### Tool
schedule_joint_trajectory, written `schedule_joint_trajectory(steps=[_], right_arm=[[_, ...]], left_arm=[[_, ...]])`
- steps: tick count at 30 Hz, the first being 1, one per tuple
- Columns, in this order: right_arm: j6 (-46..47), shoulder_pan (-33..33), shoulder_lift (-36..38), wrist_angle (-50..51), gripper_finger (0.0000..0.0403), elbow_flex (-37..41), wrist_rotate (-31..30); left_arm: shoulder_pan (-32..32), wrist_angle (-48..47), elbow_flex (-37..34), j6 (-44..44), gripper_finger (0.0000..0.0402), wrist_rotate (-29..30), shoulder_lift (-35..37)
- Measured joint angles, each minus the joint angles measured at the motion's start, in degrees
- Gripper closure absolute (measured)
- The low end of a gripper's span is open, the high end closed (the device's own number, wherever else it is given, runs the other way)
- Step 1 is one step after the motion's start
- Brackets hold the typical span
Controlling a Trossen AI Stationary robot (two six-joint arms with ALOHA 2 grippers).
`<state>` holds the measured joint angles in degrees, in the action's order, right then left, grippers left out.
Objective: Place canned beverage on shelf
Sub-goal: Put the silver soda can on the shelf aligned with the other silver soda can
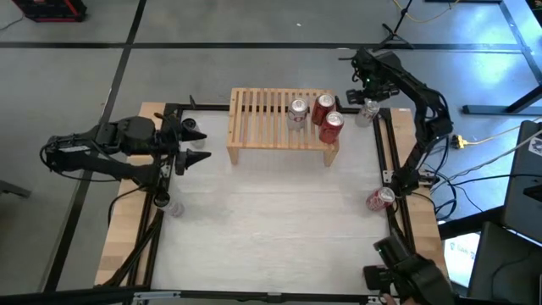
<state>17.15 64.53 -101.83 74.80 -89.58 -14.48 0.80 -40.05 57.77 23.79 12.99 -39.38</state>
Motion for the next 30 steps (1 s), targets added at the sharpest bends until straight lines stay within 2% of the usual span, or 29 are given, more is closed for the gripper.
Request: schedule_joint_trajectory(steps=[5, 18, 30], right_arm=[[-1.0, 0.0, -0.4, 0.1, 0.0166, 0.0, -0.1], [-1.1, 0.9, -0.6, -2.7, 0.0099, 0.0, 3.5], [-3.0, 0.7, -0.6, -0.5, 0.0124, 0.1, 3.7]], left_arm=[[0.0, 0.0, 0.0, 0.0, 0.0053, 0.0, 0.0], [0.0, 0.0, 0.0, 0.0, 0.0053, 1.0, 0.0], [0.0, 0.0, 0.0, -0.4, 0.0053, 1.1, 0.0]])
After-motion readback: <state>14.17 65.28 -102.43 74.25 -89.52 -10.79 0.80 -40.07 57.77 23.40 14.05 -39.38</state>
